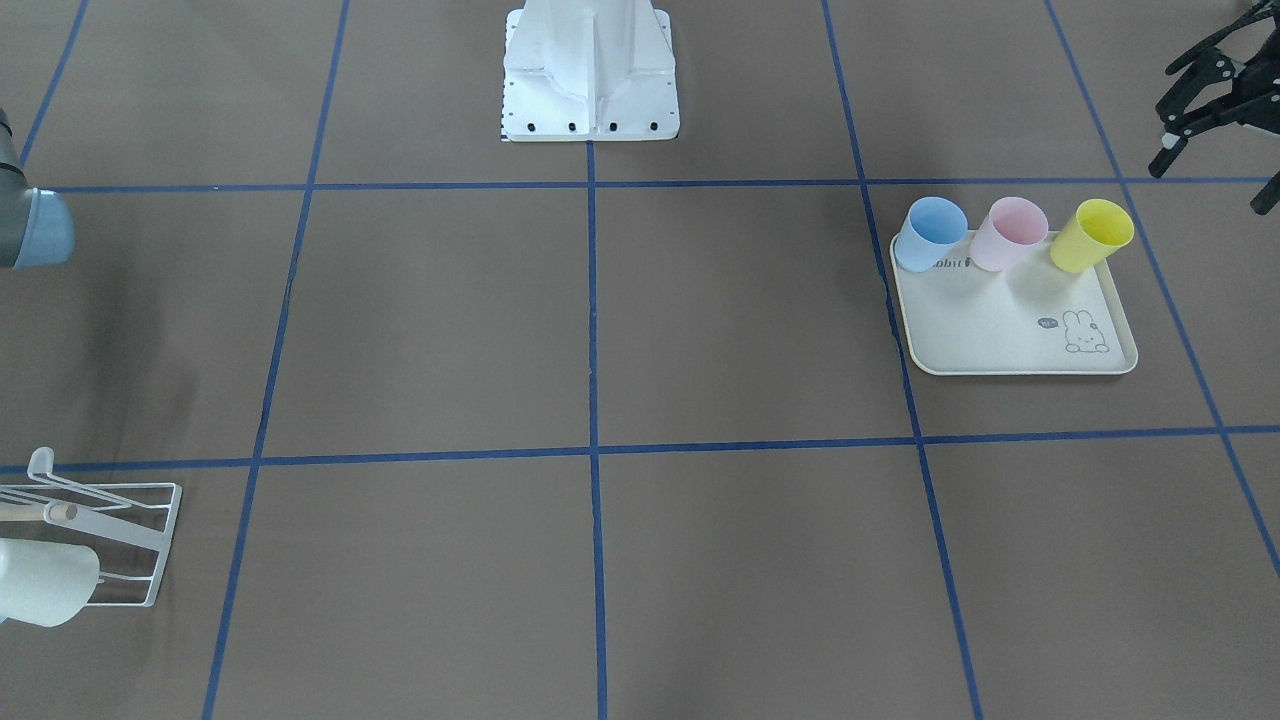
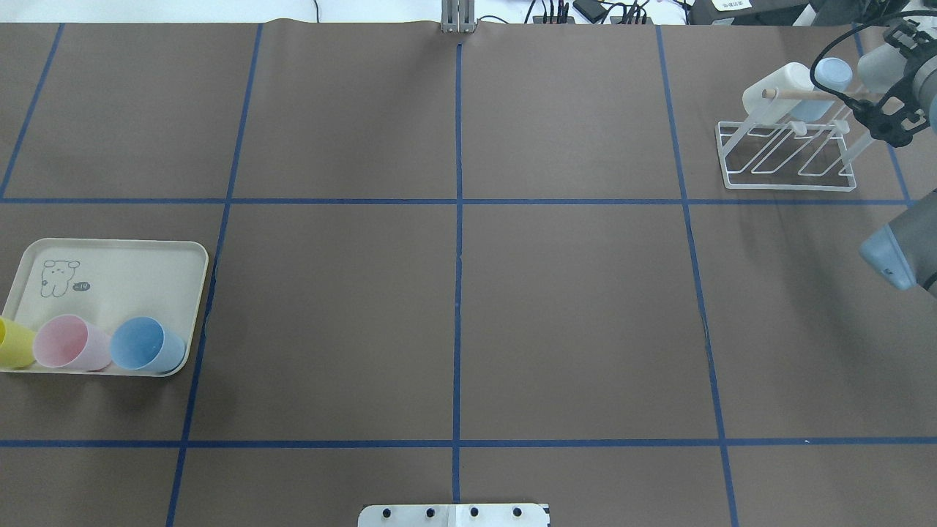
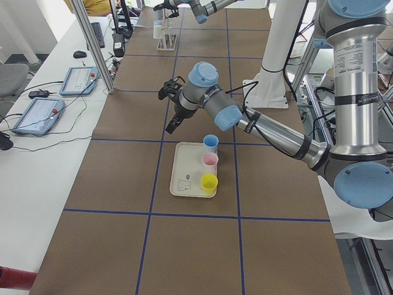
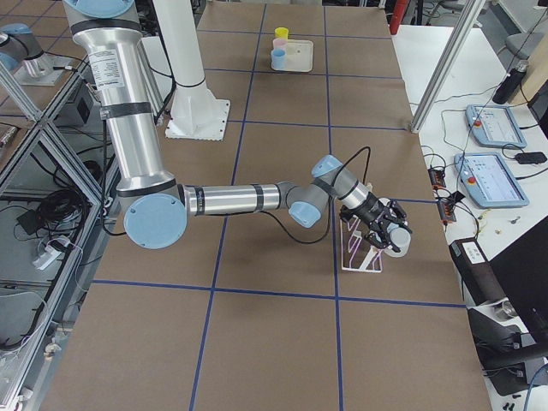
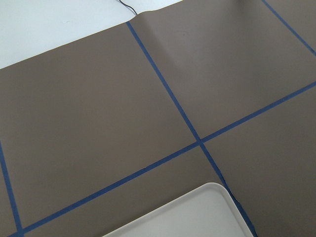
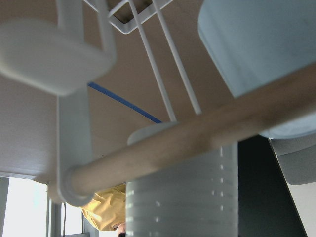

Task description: Transfer IKEA cup to right arm and place on rack

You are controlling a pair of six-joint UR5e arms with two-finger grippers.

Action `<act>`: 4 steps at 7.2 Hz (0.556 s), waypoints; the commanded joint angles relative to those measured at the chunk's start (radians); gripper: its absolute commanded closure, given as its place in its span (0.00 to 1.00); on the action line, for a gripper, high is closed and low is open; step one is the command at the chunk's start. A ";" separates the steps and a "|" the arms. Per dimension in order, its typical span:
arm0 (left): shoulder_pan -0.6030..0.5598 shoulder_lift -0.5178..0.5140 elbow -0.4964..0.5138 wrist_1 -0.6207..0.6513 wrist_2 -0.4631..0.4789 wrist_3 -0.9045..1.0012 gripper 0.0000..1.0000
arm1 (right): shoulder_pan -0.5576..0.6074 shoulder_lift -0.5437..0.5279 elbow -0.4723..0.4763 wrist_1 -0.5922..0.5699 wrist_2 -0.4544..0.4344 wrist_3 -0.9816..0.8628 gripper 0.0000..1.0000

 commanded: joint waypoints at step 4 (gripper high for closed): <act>0.000 -0.001 -0.003 0.000 0.000 -0.002 0.00 | -0.039 -0.001 -0.002 -0.004 -0.033 -0.028 0.12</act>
